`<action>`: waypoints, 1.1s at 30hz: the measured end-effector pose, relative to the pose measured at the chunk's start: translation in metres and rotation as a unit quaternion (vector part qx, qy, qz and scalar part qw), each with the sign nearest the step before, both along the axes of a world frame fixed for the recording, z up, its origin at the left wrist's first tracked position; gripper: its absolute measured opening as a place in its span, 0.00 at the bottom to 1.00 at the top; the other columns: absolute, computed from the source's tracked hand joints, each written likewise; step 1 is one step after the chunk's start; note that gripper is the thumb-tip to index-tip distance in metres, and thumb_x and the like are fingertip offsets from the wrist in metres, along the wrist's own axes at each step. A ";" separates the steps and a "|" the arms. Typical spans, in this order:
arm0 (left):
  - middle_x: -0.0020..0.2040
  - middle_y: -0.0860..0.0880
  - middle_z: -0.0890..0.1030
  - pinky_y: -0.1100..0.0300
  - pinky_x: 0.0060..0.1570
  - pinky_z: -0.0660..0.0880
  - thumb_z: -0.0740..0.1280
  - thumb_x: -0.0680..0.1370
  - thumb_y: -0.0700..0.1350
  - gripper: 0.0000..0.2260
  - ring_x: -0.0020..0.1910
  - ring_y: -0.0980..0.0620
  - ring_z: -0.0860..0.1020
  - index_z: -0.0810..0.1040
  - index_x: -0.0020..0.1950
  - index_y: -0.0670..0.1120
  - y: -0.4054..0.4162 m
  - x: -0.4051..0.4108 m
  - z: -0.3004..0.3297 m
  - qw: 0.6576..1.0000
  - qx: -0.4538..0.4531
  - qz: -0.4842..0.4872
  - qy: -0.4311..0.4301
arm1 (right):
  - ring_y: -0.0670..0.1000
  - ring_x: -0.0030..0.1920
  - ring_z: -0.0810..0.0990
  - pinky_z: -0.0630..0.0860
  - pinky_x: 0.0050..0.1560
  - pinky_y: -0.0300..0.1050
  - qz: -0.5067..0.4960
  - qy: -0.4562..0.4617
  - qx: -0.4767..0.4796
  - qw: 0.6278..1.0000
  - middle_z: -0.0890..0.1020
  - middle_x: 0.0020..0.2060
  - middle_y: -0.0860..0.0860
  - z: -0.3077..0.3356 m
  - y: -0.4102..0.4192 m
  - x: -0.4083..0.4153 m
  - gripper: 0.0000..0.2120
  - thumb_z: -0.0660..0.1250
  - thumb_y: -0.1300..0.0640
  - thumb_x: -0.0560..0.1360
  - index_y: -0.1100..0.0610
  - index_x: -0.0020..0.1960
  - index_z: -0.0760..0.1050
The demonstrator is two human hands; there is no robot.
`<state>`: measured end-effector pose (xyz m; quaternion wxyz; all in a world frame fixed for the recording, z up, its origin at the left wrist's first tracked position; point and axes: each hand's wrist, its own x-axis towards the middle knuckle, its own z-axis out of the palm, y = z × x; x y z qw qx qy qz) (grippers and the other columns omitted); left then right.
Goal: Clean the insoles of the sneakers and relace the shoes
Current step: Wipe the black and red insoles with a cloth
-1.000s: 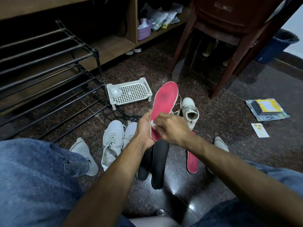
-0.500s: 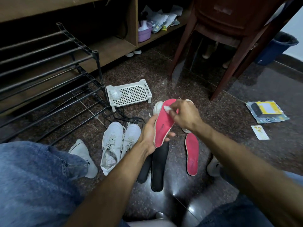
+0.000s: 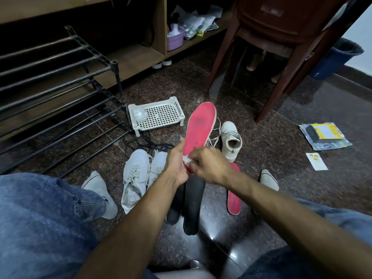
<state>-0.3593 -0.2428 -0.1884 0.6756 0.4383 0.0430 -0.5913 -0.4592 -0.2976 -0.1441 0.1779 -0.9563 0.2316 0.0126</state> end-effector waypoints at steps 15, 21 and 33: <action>0.45 0.44 0.82 0.60 0.32 0.75 0.56 0.83 0.52 0.19 0.35 0.49 0.80 0.76 0.64 0.41 -0.001 -0.005 -0.002 0.998 0.025 -0.014 -0.058 | 0.58 0.47 0.81 0.76 0.44 0.49 -0.034 0.039 -0.067 0.996 0.82 0.46 0.51 0.012 -0.047 0.006 0.12 0.63 0.44 0.75 0.51 0.48 0.79; 0.39 0.47 0.81 0.58 0.36 0.73 0.58 0.83 0.51 0.13 0.33 0.51 0.78 0.79 0.52 0.47 -0.006 -0.008 -0.007 0.996 0.045 -0.014 -0.078 | 0.58 0.52 0.80 0.67 0.40 0.48 0.109 0.088 -0.165 0.976 0.77 0.59 0.49 0.007 -0.011 -0.002 0.13 0.59 0.49 0.77 0.52 0.57 0.76; 0.41 0.44 0.80 0.52 0.47 0.75 0.61 0.76 0.56 0.21 0.39 0.47 0.78 0.80 0.54 0.40 0.005 -0.009 0.004 0.995 -0.056 -0.077 -0.020 | 0.50 0.39 0.80 0.77 0.39 0.50 -0.003 -0.067 0.084 0.994 0.78 0.38 0.44 0.005 -0.045 -0.018 0.09 0.67 0.48 0.72 0.52 0.43 0.81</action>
